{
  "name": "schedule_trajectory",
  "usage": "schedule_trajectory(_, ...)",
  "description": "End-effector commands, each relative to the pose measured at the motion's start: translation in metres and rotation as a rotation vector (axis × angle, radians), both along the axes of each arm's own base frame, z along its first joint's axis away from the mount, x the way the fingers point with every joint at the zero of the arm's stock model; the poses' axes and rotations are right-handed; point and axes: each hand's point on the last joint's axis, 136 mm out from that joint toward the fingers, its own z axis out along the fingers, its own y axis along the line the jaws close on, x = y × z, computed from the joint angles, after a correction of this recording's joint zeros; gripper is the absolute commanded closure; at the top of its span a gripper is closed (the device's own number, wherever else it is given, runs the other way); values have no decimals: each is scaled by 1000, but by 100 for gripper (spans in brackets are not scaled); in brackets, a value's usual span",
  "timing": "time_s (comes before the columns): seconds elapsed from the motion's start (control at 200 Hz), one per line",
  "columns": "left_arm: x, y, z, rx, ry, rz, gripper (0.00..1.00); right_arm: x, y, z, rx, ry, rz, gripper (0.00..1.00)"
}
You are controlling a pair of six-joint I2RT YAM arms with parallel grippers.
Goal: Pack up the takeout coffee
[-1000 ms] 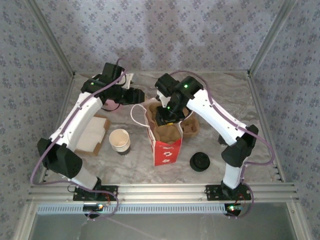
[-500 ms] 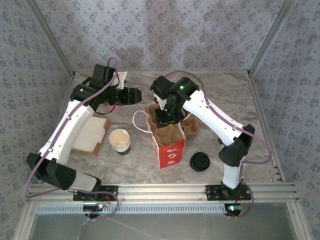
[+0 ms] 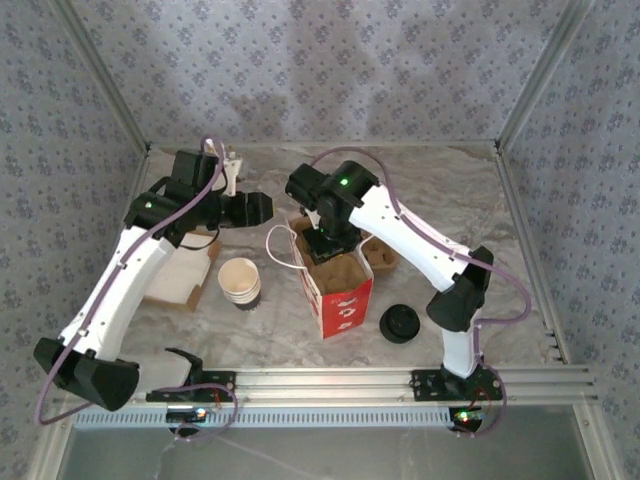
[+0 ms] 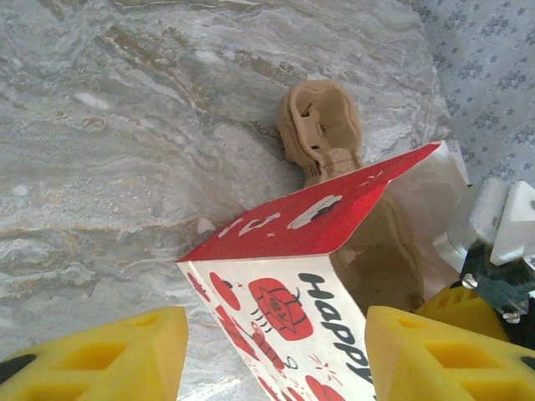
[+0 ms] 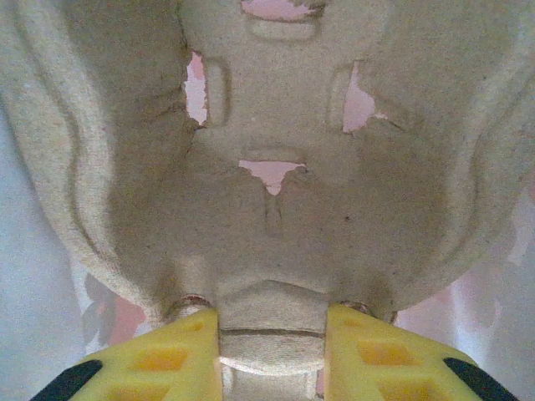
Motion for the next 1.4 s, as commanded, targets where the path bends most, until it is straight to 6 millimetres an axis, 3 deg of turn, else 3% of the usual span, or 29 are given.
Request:
schedule_trajectory(0.0, -3, 3, 8, -18, -27, 17, 42, -3, -6, -3, -64, -6, 24, 67)
schedule_trajectory(1.394, -34, 16, 12, -57, -53, 35, 42, -13, 3, -56, -121, 87, 50, 67)
